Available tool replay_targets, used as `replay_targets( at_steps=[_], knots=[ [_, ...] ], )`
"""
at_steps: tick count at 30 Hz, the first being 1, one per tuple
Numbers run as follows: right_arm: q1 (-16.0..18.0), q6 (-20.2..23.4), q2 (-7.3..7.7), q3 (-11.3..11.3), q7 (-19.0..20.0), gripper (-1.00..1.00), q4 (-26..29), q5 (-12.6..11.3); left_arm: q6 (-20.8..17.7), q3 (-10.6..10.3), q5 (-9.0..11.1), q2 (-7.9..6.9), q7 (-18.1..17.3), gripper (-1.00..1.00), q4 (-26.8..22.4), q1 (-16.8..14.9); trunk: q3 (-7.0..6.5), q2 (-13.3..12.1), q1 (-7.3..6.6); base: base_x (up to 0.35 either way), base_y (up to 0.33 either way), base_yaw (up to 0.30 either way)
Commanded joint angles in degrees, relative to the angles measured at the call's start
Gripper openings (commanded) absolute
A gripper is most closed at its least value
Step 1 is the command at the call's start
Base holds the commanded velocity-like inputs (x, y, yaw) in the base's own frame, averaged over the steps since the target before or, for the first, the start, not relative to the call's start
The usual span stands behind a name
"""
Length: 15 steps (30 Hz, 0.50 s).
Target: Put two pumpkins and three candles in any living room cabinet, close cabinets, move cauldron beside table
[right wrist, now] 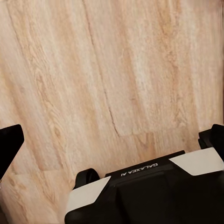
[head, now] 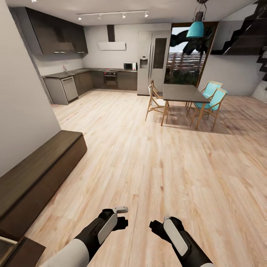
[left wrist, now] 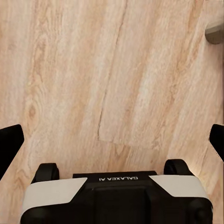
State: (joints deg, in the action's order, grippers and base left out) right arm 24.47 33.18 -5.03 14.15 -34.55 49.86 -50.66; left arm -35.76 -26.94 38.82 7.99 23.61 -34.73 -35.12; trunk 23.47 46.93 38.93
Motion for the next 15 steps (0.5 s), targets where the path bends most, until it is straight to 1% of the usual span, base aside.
replay_targets(
  at_steps=[1, 15],
  knots=[
    [0.05, 0.04, 0.02, 0.12, -0.52, 1.00, 0.06, -0.49, -0.10, -0.20, 0.61, -0.05, 0.56, 1.00, -0.10, -0.04, 0.15, 0.05, 0.03, 0.258, -0.109, -0.182],
    [0.05, 0.04, 0.02, 0.14, -0.52, 1.00, 0.06, -0.49, -0.10, -0.40, 0.64, -0.08, 0.56, 1.00, 0.00, -0.04, 1.20, 0.05, 0.03, 0.294, -0.127, -0.182]
  ],
)
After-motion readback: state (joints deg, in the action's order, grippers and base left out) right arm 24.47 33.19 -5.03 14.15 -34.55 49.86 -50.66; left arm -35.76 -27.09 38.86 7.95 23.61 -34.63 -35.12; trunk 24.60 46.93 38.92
